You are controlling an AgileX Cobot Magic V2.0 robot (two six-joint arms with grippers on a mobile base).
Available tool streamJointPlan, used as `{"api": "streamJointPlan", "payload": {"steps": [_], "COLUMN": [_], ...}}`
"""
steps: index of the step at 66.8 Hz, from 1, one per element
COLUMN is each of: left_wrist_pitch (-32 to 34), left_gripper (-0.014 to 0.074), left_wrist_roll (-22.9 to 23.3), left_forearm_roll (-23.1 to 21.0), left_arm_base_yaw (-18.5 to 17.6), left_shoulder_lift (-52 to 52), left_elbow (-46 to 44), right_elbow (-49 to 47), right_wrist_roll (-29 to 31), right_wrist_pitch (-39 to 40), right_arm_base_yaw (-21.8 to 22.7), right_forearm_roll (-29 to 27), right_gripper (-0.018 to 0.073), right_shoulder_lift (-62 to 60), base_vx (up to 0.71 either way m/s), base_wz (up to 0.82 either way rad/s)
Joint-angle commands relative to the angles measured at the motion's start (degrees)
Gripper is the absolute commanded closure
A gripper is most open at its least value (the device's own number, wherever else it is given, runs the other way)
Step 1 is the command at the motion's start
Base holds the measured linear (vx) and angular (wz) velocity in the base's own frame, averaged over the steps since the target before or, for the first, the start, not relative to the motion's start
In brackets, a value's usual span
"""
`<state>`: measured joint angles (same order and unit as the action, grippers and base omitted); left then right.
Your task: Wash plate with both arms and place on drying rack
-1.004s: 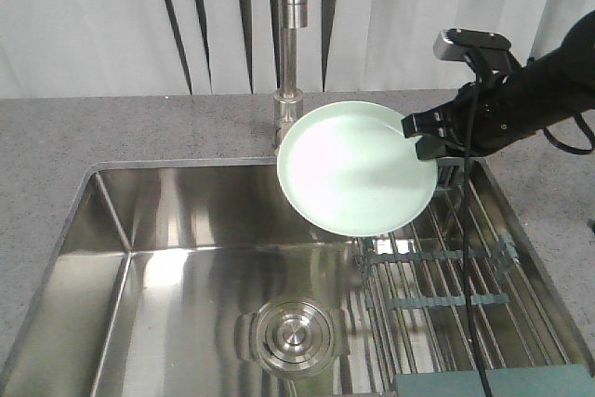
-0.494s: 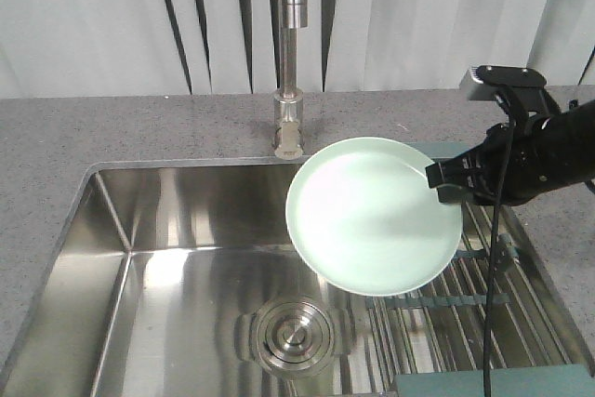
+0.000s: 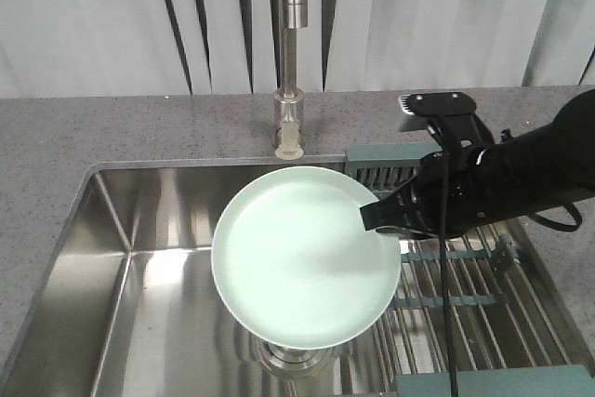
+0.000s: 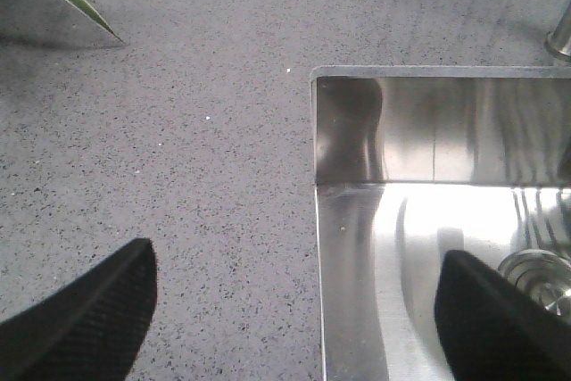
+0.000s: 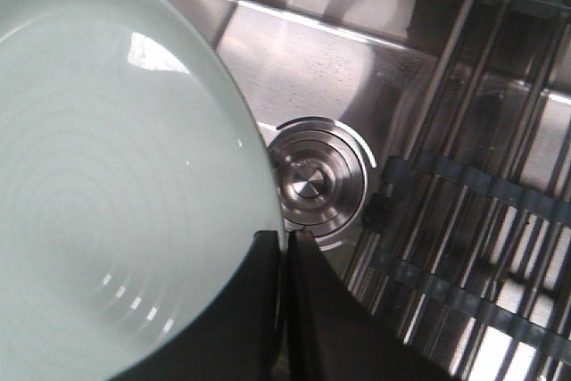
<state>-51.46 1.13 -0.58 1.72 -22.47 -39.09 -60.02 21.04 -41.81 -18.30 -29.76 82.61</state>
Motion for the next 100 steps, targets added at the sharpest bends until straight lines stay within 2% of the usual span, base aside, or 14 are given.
{"api": "streamJointPlan", "payload": {"steps": [1,17,43,58,67,87,100], "left_wrist_pitch": [3.6,3.6,3.6,3.6,3.6,3.6,3.6], "left_gripper": [0.0011,0.0011,0.0011,0.0011,0.0011,0.0011,0.0011], "left_wrist_roll": [0.5,0.5,0.5,0.5,0.5,0.5,0.5], "left_forearm_roll": [-0.4,-0.4,-0.4,-0.4,-0.4,-0.4,-0.4], "left_arm_base_yaw": [-0.1,-0.1,-0.1,-0.1,-0.1,-0.1,-0.1], "left_shoulder_lift": [-0.6,-0.6,-0.6,-0.6,-0.6,-0.6,-0.6], "left_elbow": [-1.2,-1.2,-1.2,-1.2,-1.2,-1.2,-1.2], "right_elbow": [-2.9,-10.4,-25.3,-34.0,-35.4,-34.8,-27.4], "right_wrist_roll": [-0.6,-1.5,-1.7,-1.7,-1.6,-2.7,-2.5], "right_wrist_pitch": [3.0,2.9,0.3,-2.9,-3.3,-4.6,-2.5], "right_arm_base_yaw": [-1.5,-5.6,-5.4,-1.9,1.0,5.4,8.2], "right_forearm_roll": [-1.7,-1.0,1.5,2.3,2.9,6.4,6.5], "right_gripper": [0.0561,0.0561,0.0561,0.0561,0.0561,0.0561,0.0561], "right_shoulder_lift": [-0.3,6.0,15.9,20.5,20.8,19.2,14.1], "base_vx": [0.0,0.0,0.0,0.0,0.0,0.0,0.0], "base_wz": [0.0,0.0,0.0,0.0,0.0,0.0,0.0]}}
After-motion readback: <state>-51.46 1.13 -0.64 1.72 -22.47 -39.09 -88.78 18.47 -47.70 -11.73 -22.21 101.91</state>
